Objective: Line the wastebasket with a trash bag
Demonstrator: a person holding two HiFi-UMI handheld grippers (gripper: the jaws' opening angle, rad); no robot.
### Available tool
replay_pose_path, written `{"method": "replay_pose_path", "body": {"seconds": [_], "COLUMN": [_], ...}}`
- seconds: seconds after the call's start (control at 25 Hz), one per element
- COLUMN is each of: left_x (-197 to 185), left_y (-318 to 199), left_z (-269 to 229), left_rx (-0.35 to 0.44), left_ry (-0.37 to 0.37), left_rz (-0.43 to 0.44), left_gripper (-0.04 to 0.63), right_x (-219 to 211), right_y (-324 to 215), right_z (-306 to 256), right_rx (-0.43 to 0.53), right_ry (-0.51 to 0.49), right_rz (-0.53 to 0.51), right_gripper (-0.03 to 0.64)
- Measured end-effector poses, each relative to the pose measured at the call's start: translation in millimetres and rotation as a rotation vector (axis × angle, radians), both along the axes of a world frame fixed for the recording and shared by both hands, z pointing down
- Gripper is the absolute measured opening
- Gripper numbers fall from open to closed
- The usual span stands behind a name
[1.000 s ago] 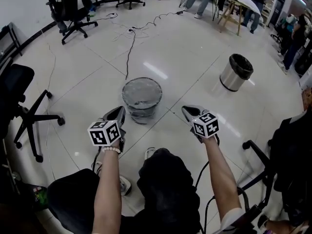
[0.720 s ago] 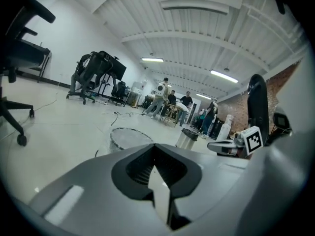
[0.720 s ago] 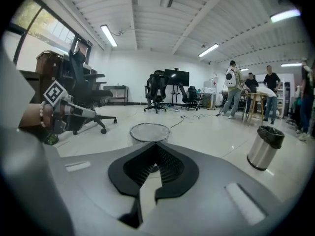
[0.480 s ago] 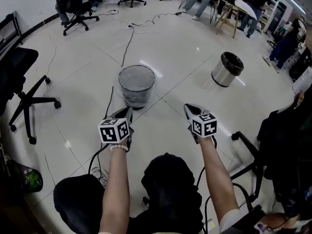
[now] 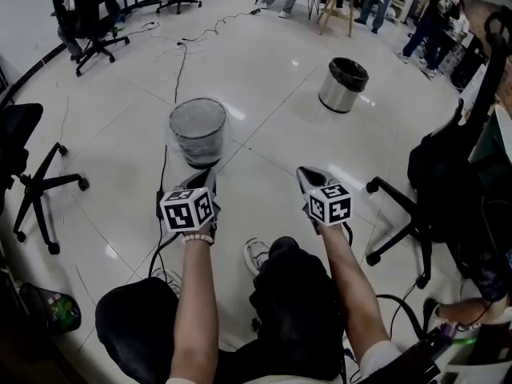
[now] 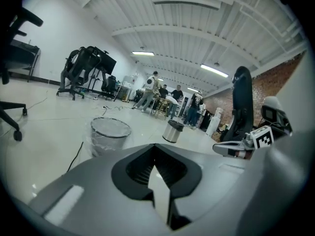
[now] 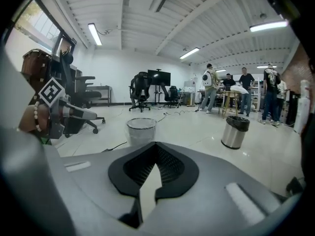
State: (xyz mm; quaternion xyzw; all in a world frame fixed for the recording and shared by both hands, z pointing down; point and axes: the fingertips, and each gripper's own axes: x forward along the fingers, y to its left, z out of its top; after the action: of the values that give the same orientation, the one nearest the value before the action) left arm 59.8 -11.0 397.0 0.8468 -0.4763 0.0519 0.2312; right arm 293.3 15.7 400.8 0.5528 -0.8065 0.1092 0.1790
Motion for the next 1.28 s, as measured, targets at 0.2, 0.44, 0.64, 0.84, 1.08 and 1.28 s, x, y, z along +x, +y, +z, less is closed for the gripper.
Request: {"method": "replay_pose_path", "body": {"seconds": [0.2, 0.44, 0.64, 0.84, 1.08, 1.28], "left_x": [24, 26, 42, 37, 35, 38], "left_y": [47, 88, 103, 108, 109, 109], "left_z": [17, 27, 34, 41, 49, 44], "left_rx": [-0.047, -0.076, -0.081, -0.094, -0.114, -0.107], "left_ry": [-0.054, -0.050, -0.069, -0.049, -0.037, -0.024], "left_rz": [0.049, 0.058, 0.114, 0.101, 0.096, 0.088], "left_gripper": [0.012, 0.012, 0.012, 0.012, 0.012, 0.012], "right_x": [36, 56, 47, 43, 37, 42], "right_y": [55, 99, 111, 121, 121, 120], "right_z": [8, 14, 12, 27, 39, 38], "right_rx": [-0.077, -0.163, -0.151, -0.180, -0.200, -0.197], "right_ry": [-0.077, -0.119, -0.118, -0.126, -0.128, -0.116], "right_rz": [0.119, 0.207, 0.211, 0.205, 0.197, 0.193], "right_gripper": [0.000, 0.000, 0.000, 0.000, 0.000, 0.000]}}
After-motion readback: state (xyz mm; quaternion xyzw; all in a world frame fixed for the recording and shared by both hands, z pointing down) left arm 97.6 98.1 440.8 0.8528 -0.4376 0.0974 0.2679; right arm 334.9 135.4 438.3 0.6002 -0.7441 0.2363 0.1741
